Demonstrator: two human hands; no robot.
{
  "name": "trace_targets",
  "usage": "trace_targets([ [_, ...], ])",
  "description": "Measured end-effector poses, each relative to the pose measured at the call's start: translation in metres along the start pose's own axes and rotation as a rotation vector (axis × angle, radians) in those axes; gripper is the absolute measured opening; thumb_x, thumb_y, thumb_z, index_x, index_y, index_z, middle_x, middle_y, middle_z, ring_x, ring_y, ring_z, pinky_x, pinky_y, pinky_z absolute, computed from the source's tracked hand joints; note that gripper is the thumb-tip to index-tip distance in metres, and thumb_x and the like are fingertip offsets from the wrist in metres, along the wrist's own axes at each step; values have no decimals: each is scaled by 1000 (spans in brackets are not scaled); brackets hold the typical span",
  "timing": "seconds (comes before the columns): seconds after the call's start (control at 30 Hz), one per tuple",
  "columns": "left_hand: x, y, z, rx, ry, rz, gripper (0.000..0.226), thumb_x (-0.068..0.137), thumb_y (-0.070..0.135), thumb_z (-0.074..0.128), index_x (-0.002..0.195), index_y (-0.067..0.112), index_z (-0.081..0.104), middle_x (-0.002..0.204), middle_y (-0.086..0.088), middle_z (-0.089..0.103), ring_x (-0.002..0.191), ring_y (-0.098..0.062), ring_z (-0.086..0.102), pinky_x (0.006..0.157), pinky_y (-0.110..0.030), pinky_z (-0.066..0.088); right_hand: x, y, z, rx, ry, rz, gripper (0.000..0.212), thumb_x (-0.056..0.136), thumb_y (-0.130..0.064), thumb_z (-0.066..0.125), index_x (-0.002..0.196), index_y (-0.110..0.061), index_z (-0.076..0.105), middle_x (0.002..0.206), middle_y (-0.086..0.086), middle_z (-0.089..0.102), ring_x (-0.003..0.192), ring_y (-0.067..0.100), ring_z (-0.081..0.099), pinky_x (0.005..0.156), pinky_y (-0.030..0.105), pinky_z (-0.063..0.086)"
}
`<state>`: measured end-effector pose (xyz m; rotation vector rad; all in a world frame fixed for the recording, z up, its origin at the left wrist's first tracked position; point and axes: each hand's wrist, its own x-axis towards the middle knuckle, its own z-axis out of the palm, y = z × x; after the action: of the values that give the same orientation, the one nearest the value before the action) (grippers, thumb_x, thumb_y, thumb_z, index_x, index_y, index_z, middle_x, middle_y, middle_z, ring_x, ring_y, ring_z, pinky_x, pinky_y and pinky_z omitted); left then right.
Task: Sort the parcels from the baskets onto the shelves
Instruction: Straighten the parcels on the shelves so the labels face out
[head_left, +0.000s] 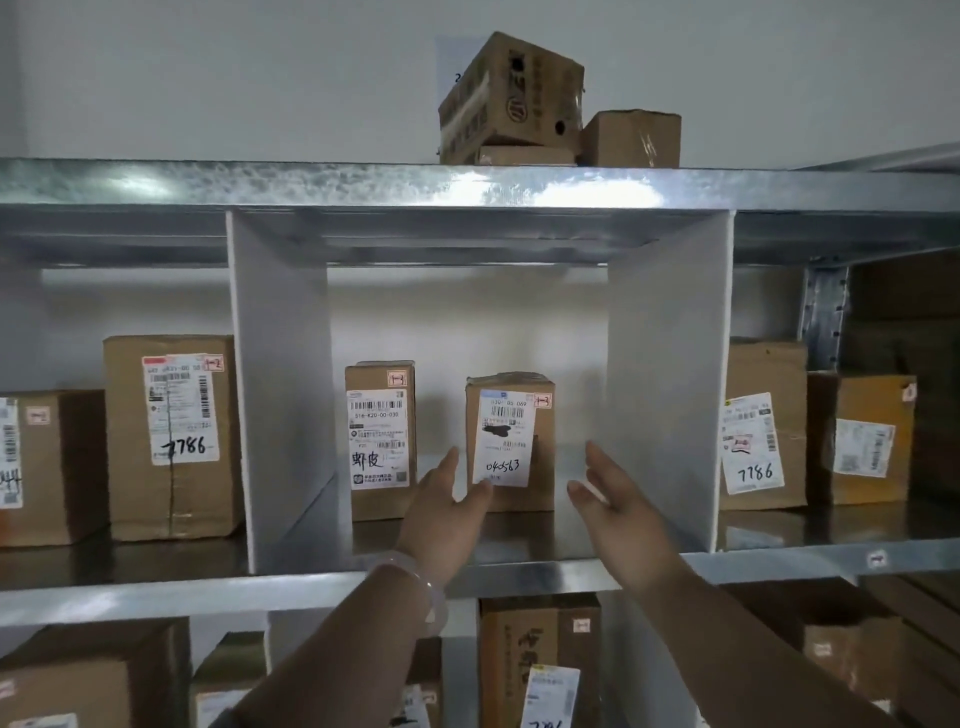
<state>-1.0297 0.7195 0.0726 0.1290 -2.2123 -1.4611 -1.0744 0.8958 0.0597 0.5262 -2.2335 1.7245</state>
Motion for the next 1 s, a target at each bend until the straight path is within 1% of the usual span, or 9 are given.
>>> trace_targets([
  [0.2,50,-8,7,62,-18,4,67,99,35,51,156,25,19,160,1,24,144,-21,29,112,-33,27,52,-5,16,-51,-61,88,60,100,-25,50,153,-25,22,156,-1,30,142,18,33,103,19,31],
  [0.27,66,-9,8,66,-7,10,65,100,33,49,156,22,18,161,-1,22,146,-22,26,113,-33,24,65,-8,17,-41,-97,108,52,101,-18,47,150,-16,28,139,-8,45,128,11,42,79,-2,31],
  [0.33,76,-12,10,46,-17,7,63,100,33,46,156,22,18,161,-1,22,146,-21,25,114,-32,22,70,-12,24,-46,-129,123,37,101,-13,45,137,-19,40,112,-11,49,106,6,44,58,-8,33],
  [0.4,80,-14,14,11,-57,14,57,102,33,43,155,25,23,159,2,27,142,-19,32,110,-30,26,81,2,33,-70,-121,132,23,99,-12,48,115,-27,47,112,-11,58,108,7,52,73,0,41],
  [0.47,80,-16,18,-19,-106,65,46,103,25,41,148,29,35,149,6,44,123,-10,46,98,-23,32,92,15,42,-65,-92,120,22,93,-11,53,105,-30,52,103,-9,65,110,16,61,95,28,50],
  [0.57,81,-17,22,-46,-138,107,44,103,21,40,145,34,38,136,11,53,117,-6,48,94,-19,31,103,26,45,-43,-93,102,28,85,-16,59,108,-32,55,96,-6,68,100,15,66,97,44,51],
  [0.9,94,-32,24,-35,-154,65,49,97,39,48,144,43,35,144,8,47,128,-18,48,103,-34,36,95,14,44,-15,-76,113,36,87,-30,63,122,-32,53,109,-8,69,106,14,65,97,39,52],
  [0.93,94,-31,23,-40,-153,64,51,94,43,49,143,43,35,144,8,47,128,-18,48,105,-37,36,92,11,43,-10,-81,120,38,88,-32,62,124,-33,52,112,-9,68,109,14,64,96,35,53],
  [1.0,92,-27,23,-50,-139,77,43,95,42,50,136,40,39,138,15,48,125,-13,47,102,-33,36,83,3,38,-17,-97,116,34,94,-30,58,127,-31,50,121,-9,65,112,12,61,84,13,51],
])
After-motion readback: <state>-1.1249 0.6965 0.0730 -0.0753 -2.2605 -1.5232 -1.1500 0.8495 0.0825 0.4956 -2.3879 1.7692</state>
